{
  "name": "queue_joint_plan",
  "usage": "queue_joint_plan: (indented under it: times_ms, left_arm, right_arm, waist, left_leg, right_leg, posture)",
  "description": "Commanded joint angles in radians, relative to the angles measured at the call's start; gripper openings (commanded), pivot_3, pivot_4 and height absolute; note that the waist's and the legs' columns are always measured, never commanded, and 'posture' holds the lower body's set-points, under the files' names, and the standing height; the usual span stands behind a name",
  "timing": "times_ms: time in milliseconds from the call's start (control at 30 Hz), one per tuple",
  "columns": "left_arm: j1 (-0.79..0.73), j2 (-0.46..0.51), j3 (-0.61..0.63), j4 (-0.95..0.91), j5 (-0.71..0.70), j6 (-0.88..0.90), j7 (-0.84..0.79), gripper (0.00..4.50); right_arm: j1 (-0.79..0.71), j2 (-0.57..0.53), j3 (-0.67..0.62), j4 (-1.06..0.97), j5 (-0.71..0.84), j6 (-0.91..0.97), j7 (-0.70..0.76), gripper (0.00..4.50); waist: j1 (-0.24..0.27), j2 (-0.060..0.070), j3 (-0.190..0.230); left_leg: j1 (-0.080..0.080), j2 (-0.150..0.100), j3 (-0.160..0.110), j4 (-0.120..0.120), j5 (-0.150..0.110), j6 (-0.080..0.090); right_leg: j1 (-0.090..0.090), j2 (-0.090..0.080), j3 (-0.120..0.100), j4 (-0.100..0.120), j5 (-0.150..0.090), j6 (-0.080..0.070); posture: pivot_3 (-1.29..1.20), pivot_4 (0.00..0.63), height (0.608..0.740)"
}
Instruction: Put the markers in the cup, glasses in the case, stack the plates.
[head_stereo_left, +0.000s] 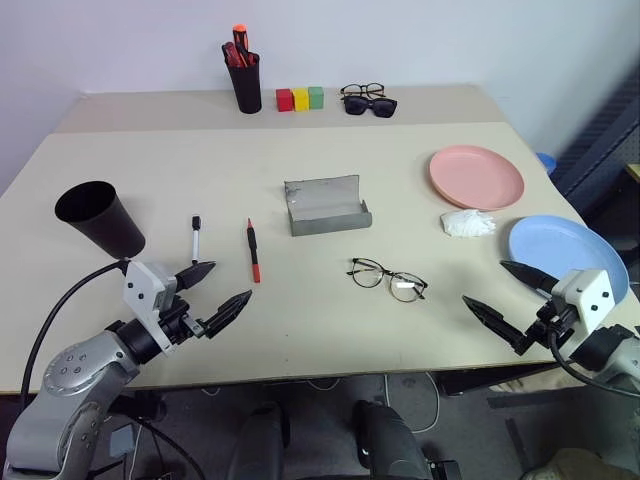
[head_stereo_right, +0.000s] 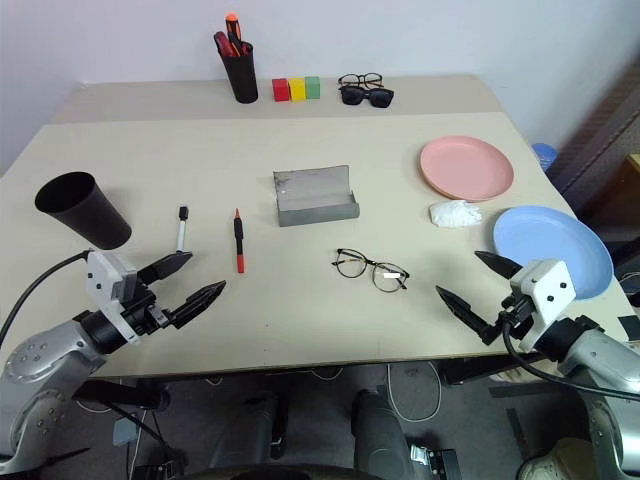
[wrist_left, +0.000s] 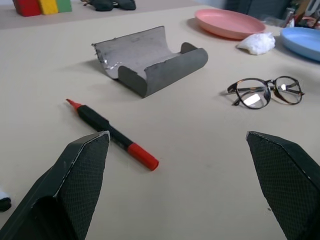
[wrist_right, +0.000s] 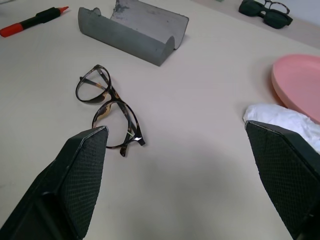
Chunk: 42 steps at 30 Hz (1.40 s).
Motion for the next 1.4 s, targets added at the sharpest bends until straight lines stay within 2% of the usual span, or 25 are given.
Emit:
queue_joint_plan:
  times_ms: [33,333,433,633,700,833,933,1100,1367,1400]
  left_arm:
    - [0.005,-0.010,0.000,-0.044,0.012,-0.019,0.021,4.50]
    - [0.007,-0.027,-0.018,-0.049,0.051,-0.035,0.052,4.50]
    - [-0.032,-0.063,-0.024,-0.061,0.061,0.023,0.154,4.50]
    - [-0.282,-0.213,-0.130,-0.047,0.172,0.308,0.530,4.50]
    - [-0.388,-0.268,-0.163,-0.021,0.204,0.468,0.642,4.50]
    - [-0.555,-0.421,-0.153,0.057,0.235,0.620,0.803,4.50]
    - [-0.652,-0.468,-0.162,0.135,0.277,0.731,0.862,4.50]
    - [-0.757,-0.516,-0.108,0.262,0.335,0.825,0.933,4.50]
    - [-0.852,-0.542,-0.092,0.452,0.428,0.842,0.978,4.50]
    - [-0.863,-0.550,-0.093,0.470,0.433,0.839,0.977,4.25]
  right_arm:
    - [-0.016,-0.013,-0.011,-0.018,0.006,0.001,0.001,4.47]
    - [-0.050,-0.008,0.014,0.009,-0.007,-0.023,0.018,4.47]
    - [-0.085,-0.007,0.045,0.034,-0.001,-0.056,0.066,4.47]
    - [-0.306,0.003,0.166,0.150,0.033,-0.087,0.185,4.47]
    - [-0.376,0.014,0.202,0.181,0.042,-0.085,0.210,4.47]
    - [-0.478,0.036,0.264,0.230,0.044,-0.084,0.248,4.47]
    - [-0.540,0.054,0.300,0.258,0.038,-0.088,0.264,4.47]
    - [-0.598,0.073,0.330,0.290,0.023,-0.099,0.264,4.47]
    - [-0.636,0.077,0.338,0.302,0.021,-0.096,0.264,4.47]
    - [-0.635,0.077,0.340,0.299,0.019,-0.096,0.261,4.50]
  waist:
    - [0.000,0.000,0.000]
    - [0.000,0.000,0.000]
    - [0.001,0.000,0.000]
    - [0.001,-0.001,0.000]
    - [0.004,-0.001,0.000]
    - [0.004,-0.002,0.000]
    - [0.003,-0.002,0.000]
    - [0.001,-0.002,0.000]
    - [0.004,-0.002,0.000]
    - [0.005,-0.002,0.000]
  left_leg:
    - [0.000,0.000,0.000,0.000,0.000,0.000]
    - [0.000,0.000,0.000,0.000,0.000,0.000]
    - [0.000,0.000,0.000,0.000,0.000,0.001]
    - [0.001,-0.001,-0.002,0.003,0.001,0.002]
    - [0.001,-0.002,-0.003,0.004,0.001,0.002]
    - [0.001,-0.002,-0.005,0.003,0.001,0.002]
    - [0.001,-0.002,-0.006,0.003,0.001,0.002]
    - [0.002,-0.002,-0.006,0.003,0.001,0.002]
    - [0.001,-0.003,-0.006,0.003,0.002,0.002]
    - [0.001,-0.003,-0.006,0.003,0.002,0.002]
  right_leg:
    - [0.000,0.000,0.000,0.000,0.000,0.000]
    - [0.000,0.000,0.000,0.000,0.000,0.000]
    - [0.000,0.000,0.000,0.000,0.000,0.000]
    - [0.004,0.002,0.000,0.003,0.000,0.000]
    - [0.004,0.002,0.000,0.004,0.002,0.002]
    - [0.005,0.003,0.000,0.005,0.004,0.002]
    - [0.004,0.004,0.000,0.006,0.004,0.003]
    - [0.004,0.004,0.000,0.006,0.004,0.003]
    - [0.004,0.004,0.000,0.006,0.005,0.003]
    - [0.005,0.004,0.000,0.006,0.005,0.003]
  posture:
    - [0.00,0.150,0.740]
    - [0.00,0.150,0.740]
    - [0.00,0.150,0.740]
    - [0.00,0.150,0.740]
    - [0.00,0.150,0.740]
    - [0.00,0.150,0.740]
    - [0.00,0.150,0.740]
    - [0.00,0.150,0.740]
    - [0.00,0.150,0.740]
    - [0.00,0.150,0.740]
